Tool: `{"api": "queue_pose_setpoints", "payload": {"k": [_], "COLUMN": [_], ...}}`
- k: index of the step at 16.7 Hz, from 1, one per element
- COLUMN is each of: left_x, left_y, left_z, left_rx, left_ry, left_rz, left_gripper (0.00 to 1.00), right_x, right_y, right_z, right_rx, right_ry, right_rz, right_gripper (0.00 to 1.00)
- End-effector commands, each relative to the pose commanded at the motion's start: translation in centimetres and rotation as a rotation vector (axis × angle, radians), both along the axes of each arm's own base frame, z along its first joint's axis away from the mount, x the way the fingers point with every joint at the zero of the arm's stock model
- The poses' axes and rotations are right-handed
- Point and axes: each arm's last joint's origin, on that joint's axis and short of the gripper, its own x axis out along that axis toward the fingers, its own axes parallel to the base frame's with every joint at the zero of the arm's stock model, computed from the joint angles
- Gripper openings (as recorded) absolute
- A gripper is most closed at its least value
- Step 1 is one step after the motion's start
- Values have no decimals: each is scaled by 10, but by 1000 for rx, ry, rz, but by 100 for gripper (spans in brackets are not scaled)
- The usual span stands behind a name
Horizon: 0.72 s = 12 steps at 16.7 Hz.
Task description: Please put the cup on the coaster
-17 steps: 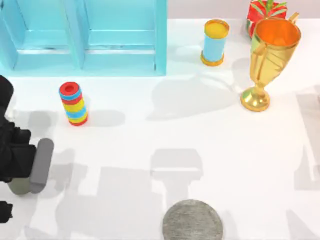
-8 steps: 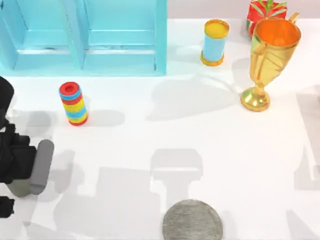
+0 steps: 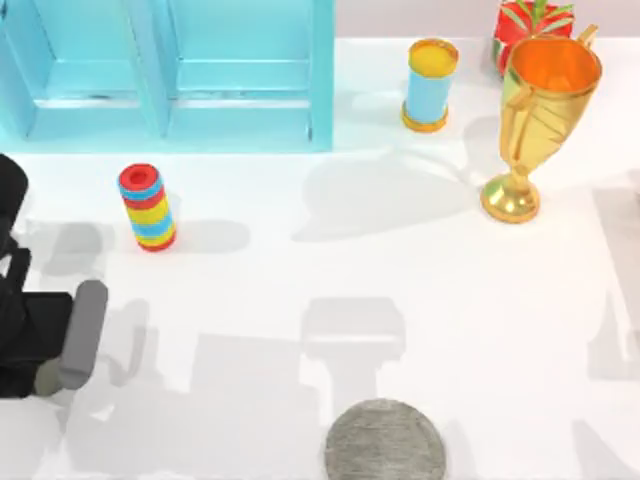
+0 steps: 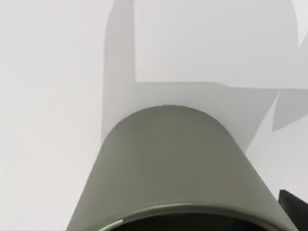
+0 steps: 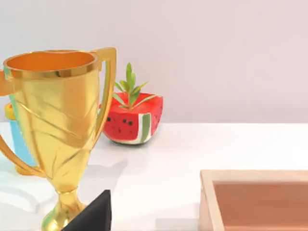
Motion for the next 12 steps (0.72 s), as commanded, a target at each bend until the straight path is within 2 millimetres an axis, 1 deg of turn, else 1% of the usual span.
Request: {"api": "queue_pose_setpoints", "payload": {"k": [1, 10, 12], "left_x": [0, 0, 3], "left_y": [0, 0, -4], "left_z": [0, 0, 2], "left_rx": [0, 0, 0], "left_ry": [0, -1, -2], "left_rz": [0, -1, 13], "left_gripper": [0, 0, 0], "right_x": [0, 0, 0], "right_y": [0, 0, 0], "right_z": [0, 0, 0], "right_rx": [0, 0, 0], "right_ry": [0, 0, 0], "right_rz": [0, 0, 0], "right_gripper": [100, 100, 100]}}
